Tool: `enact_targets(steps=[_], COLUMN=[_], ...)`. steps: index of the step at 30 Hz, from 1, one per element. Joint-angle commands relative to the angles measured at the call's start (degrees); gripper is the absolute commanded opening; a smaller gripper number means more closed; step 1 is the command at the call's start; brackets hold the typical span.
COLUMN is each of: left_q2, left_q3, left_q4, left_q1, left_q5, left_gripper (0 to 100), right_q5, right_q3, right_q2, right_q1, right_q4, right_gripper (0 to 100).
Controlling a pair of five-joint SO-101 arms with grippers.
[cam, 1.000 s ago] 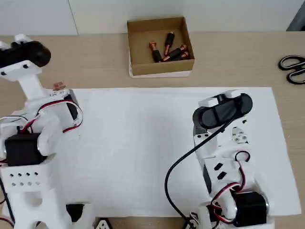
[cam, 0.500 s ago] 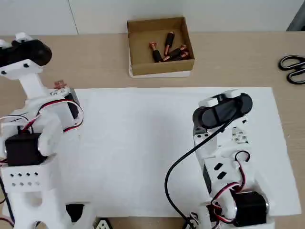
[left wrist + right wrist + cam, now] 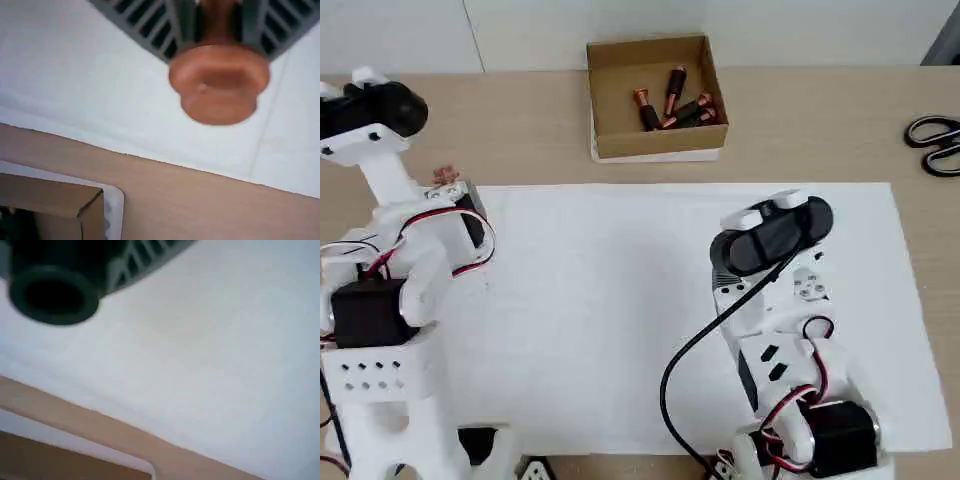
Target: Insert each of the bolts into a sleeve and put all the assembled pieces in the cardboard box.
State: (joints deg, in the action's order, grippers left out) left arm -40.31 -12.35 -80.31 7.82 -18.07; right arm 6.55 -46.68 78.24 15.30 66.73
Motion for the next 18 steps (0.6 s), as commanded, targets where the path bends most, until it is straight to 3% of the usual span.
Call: enact_targets(steps=[1, 13, 18], left_q2=[-1.0, -1.1, -1.1], left_q3=[2.2, 2.2, 2.2], left_q4=[2.4, 6.4, 6.3], left_q1=[-0.4, -0.5, -4.3], left_q5=[-0.5, -0.5, -0.5], left_gripper=[0, 0, 0], right_q5=[-0.5, -0.4, -0.4], right_q3=[0.3, -7.7, -9.5], right_q2=[0.5, 0.6, 0.6], right_q1=[1.4, 1.4, 1.4], right_q4=[-2.8, -14.9, -19.8], right_gripper=[0.5, 0.5, 0.5])
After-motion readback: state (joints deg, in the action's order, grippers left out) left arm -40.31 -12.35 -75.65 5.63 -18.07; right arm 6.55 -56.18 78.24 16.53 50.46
